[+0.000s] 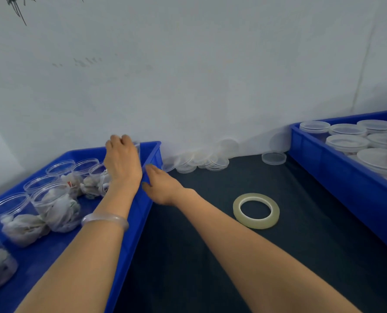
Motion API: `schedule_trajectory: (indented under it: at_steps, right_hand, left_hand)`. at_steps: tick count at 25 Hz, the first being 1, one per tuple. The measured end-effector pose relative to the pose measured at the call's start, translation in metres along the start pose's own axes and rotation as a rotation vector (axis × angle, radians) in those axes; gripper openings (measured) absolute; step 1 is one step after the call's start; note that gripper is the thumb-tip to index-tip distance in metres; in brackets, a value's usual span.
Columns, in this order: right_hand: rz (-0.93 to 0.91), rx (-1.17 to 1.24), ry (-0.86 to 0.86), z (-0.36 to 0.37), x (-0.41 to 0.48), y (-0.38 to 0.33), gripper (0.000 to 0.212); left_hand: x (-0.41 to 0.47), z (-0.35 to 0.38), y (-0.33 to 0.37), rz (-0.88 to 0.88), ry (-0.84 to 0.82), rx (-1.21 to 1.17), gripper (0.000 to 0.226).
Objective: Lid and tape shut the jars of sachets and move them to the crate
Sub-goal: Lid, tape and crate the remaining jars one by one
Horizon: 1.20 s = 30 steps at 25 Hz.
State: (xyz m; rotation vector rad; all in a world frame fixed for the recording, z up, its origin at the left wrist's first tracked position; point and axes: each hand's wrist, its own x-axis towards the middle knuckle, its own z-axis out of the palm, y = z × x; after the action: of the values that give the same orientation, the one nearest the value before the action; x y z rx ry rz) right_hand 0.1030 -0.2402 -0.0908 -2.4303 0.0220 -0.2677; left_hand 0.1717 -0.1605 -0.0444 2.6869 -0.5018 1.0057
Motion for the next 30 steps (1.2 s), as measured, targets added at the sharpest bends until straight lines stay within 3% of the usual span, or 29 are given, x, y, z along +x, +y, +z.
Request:
schedule_trajectory:
  at_steps: [2, 5, 11, 13, 15, 17, 18, 19, 21, 23, 25, 30]
  right_hand:
    - [0.037, 0.075, 0.162, -0.002, -0.013, 0.003, 0.080]
    - [0.052, 0.131, 0.408, -0.006, -0.040, 0.017, 0.108]
    - [0.120, 0.259, 0.498, -0.004, -0.090, 0.075, 0.086]
    - [0.067, 0.354, 0.496, -0.002, -0.099, 0.088, 0.081]
    - [0.020, 0.439, 0.433, -0.002, -0.104, 0.095, 0.089]
    - [-0.037, 0.441, 0.317, -0.007, -0.107, 0.106, 0.095]
    - [-0.046, 0.451, 0.248, -0.013, -0.108, 0.112, 0.090]
    - [-0.031, 0.508, 0.211, -0.020, -0.106, 0.118, 0.079]
    - [0.085, 0.549, 0.287, -0.036, -0.095, 0.135, 0.061]
    - [0.292, 0.233, 0.378, -0.052, -0.079, 0.154, 0.053]
    - [0.387, -0.054, 0.268, -0.060, -0.061, 0.172, 0.052]
    - [0.379, -0.223, 0.132, -0.065, -0.020, 0.196, 0.085]
  left_hand:
    - [-0.005, -0.015, 0.016, 0.105, 0.171, -0.047, 0.018]
    - [-0.032, -0.024, 0.045, 0.189, 0.251, -0.219, 0.016]
    - [-0.128, 0.012, 0.075, 0.203, 0.025, -0.644, 0.014]
    - [-0.135, 0.023, 0.080, 0.183, 0.059, -0.657, 0.027]
    - [-0.135, 0.033, 0.085, 0.013, 0.070, -0.801, 0.059]
    - [-0.136, 0.042, 0.088, -0.219, -0.140, -1.162, 0.085]
    - [-0.137, 0.049, 0.088, -0.284, -0.285, -1.291, 0.086]
    - [-0.138, 0.054, 0.087, -0.307, -0.399, -1.345, 0.083]
    - [-0.137, 0.063, 0.085, -0.301, -0.467, -1.345, 0.078]
    - [-0.137, 0.066, 0.086, -0.305, -0.449, -1.356, 0.078]
    - [-0.138, 0.066, 0.091, -0.307, -0.428, -1.354, 0.078]
    - [-0.141, 0.063, 0.096, -0.336, -0.414, -1.365, 0.076]
